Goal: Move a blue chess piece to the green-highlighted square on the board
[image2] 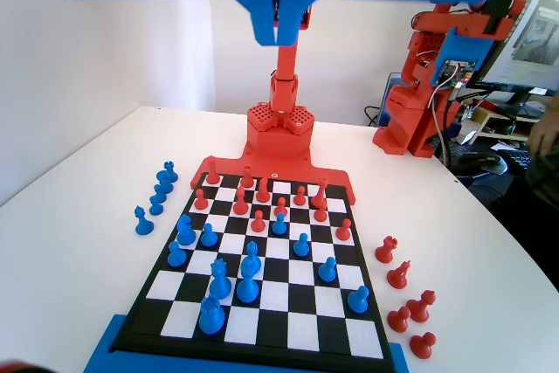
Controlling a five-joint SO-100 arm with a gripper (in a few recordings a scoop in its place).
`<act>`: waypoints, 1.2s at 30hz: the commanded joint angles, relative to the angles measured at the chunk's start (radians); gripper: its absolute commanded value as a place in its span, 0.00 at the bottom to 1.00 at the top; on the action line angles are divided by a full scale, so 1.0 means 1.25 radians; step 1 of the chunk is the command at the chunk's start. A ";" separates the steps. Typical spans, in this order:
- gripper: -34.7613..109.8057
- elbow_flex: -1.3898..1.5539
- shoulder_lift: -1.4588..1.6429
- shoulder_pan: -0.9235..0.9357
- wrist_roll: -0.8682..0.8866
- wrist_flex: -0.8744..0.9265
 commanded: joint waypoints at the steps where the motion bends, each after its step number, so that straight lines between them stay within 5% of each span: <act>1: 0.25 0.004 0.015 0.010 -0.006 -0.012; 36: 0.25 0.005 0.015 -0.010 -0.007 -0.012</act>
